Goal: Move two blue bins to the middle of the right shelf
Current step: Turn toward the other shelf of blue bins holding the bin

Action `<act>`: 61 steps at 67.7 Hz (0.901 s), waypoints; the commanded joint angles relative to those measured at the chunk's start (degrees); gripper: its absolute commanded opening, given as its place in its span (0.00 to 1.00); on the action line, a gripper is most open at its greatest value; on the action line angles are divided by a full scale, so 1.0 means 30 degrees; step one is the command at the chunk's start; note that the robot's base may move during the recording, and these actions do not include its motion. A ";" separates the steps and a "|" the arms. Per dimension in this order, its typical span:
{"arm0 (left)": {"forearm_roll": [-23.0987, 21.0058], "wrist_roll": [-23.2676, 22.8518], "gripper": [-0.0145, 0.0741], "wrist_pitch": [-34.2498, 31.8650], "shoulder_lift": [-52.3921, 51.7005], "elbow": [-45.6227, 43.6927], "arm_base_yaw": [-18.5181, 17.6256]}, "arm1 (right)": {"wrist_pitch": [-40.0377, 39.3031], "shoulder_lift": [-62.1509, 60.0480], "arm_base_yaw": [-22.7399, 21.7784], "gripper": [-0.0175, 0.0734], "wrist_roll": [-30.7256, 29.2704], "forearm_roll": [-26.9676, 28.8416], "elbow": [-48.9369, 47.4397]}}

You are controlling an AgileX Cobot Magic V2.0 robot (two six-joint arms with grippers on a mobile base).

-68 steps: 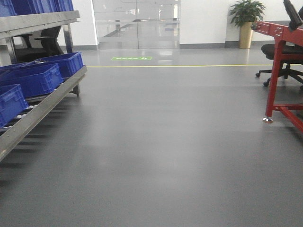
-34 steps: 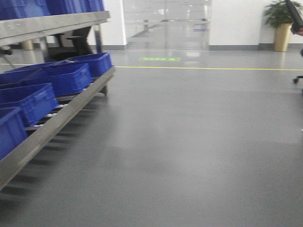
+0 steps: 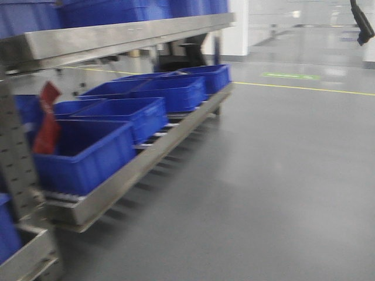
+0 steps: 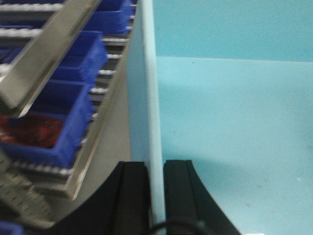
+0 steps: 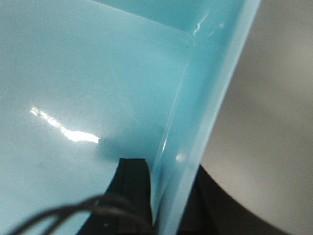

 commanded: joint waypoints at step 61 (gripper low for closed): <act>-0.1639 -0.0076 0.04 -0.1242 -0.0221 -0.0256 -0.0292 | -0.0914 -0.0041 0.0126 0.02 -0.0591 0.1198 -0.0159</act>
